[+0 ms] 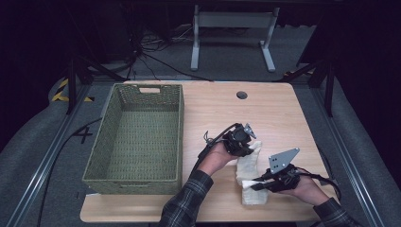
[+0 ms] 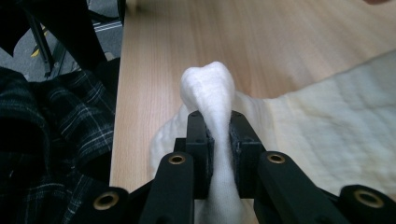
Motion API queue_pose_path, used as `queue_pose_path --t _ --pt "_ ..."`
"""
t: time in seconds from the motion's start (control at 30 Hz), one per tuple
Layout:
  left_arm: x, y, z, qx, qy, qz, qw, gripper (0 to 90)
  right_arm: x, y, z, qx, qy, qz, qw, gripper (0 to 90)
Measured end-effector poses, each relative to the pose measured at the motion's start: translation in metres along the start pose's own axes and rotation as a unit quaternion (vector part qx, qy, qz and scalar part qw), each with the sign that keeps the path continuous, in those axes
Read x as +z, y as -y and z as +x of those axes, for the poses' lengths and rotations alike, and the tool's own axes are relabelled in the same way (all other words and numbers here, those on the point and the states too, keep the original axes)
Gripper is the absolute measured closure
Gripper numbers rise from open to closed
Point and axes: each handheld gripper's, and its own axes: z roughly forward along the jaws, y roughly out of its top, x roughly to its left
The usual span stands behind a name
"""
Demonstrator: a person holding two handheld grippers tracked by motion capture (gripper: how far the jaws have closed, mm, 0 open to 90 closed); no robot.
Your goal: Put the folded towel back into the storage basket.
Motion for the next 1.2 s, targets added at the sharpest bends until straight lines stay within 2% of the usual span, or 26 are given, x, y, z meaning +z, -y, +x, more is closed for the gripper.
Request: queue_pose_path --t 0.07,0.13,0.23,0.3,0.33,0.37,0.4,0.5,0.6,0.7,0.8,0.83,0.87,0.93,1.0,1.2 --pt "-0.009 -0.003 -0.001 -0.002 -0.002 -0.007 1.0 80.3 -0.007 -0.01 -0.002 0.001 0.002 -0.008 1.0 81.1" --pt "-0.021 -0.008 -0.003 0.002 -0.019 -0.009 0.9998 80.3 -0.012 -0.018 -0.003 -0.003 0.01 -0.007 0.9999 81.2" --pt "-0.031 -0.012 -0.004 0.001 -0.026 -0.013 0.9996 80.3 -0.018 -0.029 -0.005 0.0 0.016 -0.007 0.9999 81.1" --pt "-0.043 -0.017 -0.004 -0.002 -0.033 -0.017 0.9993 80.3 -0.021 -0.036 -0.007 0.001 0.015 -0.007 0.9999 81.1" --pt "-0.043 -0.017 -0.004 -0.002 -0.033 -0.017 0.9993 80.2 -0.021 -0.036 -0.007 0.001 0.015 -0.007 0.9999 81.1" --pt "-0.051 -0.019 -0.004 -0.001 -0.037 -0.016 0.9992 80.3 -0.023 -0.041 -0.01 0.0 0.013 -0.013 0.9998 81.0" --pt "-0.051 -0.019 -0.004 -0.001 -0.037 -0.016 0.9992 80.3 -0.023 -0.041 -0.01 0.0 0.013 -0.013 0.9998 81.0" --pt "-0.065 -0.023 -0.003 -0.003 -0.037 -0.021 0.9991 80.3 -0.026 -0.05 -0.013 -0.003 0.014 -0.018 0.9997 81.0" --pt "-0.075 -0.024 -0.002 0.002 -0.041 -0.021 0.9989 80.3 -0.032 -0.063 -0.016 -0.009 0.017 -0.027 0.9995 81.0" --pt "-0.084 -0.025 0.0 0.007 -0.042 -0.023 0.9988 80.3 -0.035 -0.073 -0.017 -0.018 0.019 -0.034 0.9991 81.1" --pt "-0.099 -0.025 0.003 0.021 -0.045 -0.026 0.9984 80.3 -0.036 -0.084 -0.016 -0.024 0.017 -0.038 0.9989 81.1" --pt "-0.099 -0.025 0.003 0.021 -0.045 -0.026 0.9984 80.3 -0.036 -0.084 -0.016 -0.024 0.017 -0.038 0.9989 81.1" --pt "-0.103 -0.024 0.004 0.022 -0.048 -0.028 0.9982 80.3 -0.036 -0.095 -0.016 -0.029 0.021 -0.036 0.9987 81.1" --pt "-0.116 -0.022 0.009 0.029 -0.048 -0.038 0.9977 80.3 -0.034 -0.105 -0.016 -0.035 0.024 -0.035 0.9985 81.1" --pt "-0.121 -0.02 0.011 0.028 -0.045 -0.042 0.9977 80.3 -0.033 -0.11 -0.017 -0.035 0.025 -0.035 0.9984 81.1" --pt "-0.149 -0.011 0.026 0.035 -0.046 -0.047 0.9972 80.3 -0.029 -0.144 -0.018 -0.041 0.033 -0.047 0.9975 81.1"
